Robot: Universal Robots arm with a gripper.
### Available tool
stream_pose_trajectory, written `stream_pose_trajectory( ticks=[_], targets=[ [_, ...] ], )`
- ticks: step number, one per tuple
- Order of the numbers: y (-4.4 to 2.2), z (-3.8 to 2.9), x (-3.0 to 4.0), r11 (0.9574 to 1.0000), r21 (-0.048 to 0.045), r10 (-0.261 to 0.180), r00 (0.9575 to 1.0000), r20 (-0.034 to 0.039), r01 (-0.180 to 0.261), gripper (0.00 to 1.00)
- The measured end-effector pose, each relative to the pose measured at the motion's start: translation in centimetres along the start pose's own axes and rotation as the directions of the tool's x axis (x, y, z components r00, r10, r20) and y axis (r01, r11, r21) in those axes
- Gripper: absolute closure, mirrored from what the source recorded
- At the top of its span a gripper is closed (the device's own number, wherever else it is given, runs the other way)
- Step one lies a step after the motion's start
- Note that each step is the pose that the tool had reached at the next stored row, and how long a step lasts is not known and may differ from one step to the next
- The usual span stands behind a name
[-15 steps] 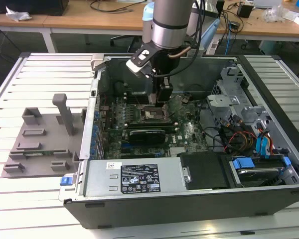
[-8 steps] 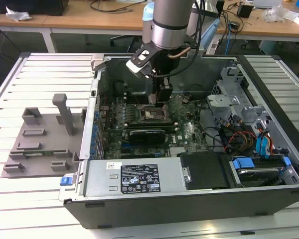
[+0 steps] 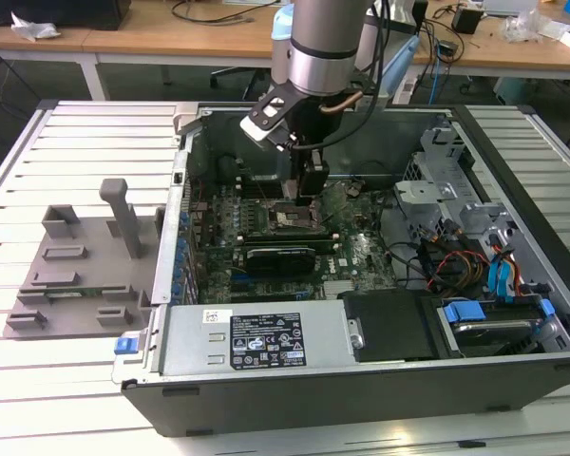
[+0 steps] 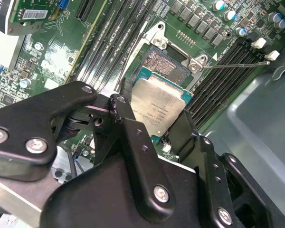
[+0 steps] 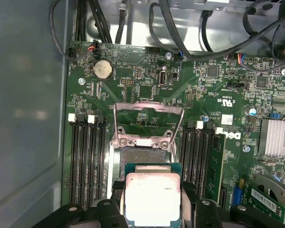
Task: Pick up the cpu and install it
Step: 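Place the cpu into insertion slot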
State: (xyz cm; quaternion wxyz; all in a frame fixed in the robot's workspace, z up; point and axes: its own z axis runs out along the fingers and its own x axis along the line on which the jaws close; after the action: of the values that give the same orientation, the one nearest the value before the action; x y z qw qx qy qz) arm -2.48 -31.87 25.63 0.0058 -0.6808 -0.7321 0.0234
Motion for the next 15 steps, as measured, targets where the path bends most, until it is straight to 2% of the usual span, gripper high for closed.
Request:
stream_pose_trajectory(
  ticks=[5,12,15],
  targets=[
    [-0.11,0.4,0.02,1.0,0.0001,0.0,1.0,0.0001,0.0,0.45],
    [-0.19,2.17,0.12,1.0,0.0002,0.004,1.0,0.0,-0.004,0.45],
    [-0.16,2.55,0.28,1.0,0.0002,0.004,1.0,0.0,-0.004,0.45]
  ],
)
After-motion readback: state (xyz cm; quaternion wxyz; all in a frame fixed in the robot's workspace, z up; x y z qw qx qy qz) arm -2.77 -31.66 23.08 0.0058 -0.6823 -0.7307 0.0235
